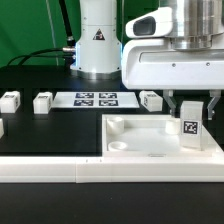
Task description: Assemble square table
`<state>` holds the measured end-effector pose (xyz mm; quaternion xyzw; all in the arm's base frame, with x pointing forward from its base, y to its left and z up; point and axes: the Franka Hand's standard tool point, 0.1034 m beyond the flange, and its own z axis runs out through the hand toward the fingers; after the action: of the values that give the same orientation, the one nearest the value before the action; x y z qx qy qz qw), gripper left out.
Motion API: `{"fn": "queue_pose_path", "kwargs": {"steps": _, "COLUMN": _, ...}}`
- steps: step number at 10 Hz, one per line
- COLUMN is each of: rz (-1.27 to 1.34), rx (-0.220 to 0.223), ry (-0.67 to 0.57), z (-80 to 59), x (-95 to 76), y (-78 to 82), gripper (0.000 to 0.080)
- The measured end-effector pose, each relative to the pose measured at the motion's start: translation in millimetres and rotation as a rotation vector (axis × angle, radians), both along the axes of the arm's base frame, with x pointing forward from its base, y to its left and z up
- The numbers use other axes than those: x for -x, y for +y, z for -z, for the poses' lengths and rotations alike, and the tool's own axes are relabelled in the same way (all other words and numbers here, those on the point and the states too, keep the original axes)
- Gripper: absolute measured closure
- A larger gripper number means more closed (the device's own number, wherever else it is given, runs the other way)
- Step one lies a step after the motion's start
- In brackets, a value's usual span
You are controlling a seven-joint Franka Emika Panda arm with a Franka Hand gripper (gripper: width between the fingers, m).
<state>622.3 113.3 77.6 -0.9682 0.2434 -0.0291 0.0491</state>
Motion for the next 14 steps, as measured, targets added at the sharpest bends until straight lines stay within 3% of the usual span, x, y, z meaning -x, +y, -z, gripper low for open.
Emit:
{"fn": "queue_pose_path", "kwargs": {"steps": 5, "rz": 0.533, "rx": -0.031, "ry": 0.043, "z": 0.9, "x": 2.6, "y": 5.2, "gripper": 0.0507}}
{"fn": "queue_pose_path", "kwargs": {"steps": 9, "rz": 0.552, "rx": -0.04, "ry": 0.051, "z": 0.8, "x": 2.5, "y": 4.9, "gripper": 0.0507}}
{"fn": "queue_pose_path", "kwargs": {"steps": 10, "rz": 0.467, "rx": -0.032, "ry": 0.052, "z": 0.1, "x": 2.5, "y": 4.7, "gripper": 0.0338}}
{"fn": "queue_pose_path", "kwargs": {"steps": 11, "rz": 0.426, "rx": -0.029, "ry": 0.052, "z": -1.2, "x": 1.6, "y": 5.3, "gripper": 0.0338}}
{"fn": "queue_pose_path", "kwargs": {"steps": 12, "rz": 0.345, "rx": -0.021, "ry": 0.043, "z": -1.9, "x": 0.8, "y": 6.0, "gripper": 0.0189}}
{"fn": "queue_pose_path", "kwargs": {"steps": 14, "rz": 0.166, "rx": -0.012, "ry": 0.028, "z": -2.1, "x": 1.2, "y": 11.3, "gripper": 0.0152}}
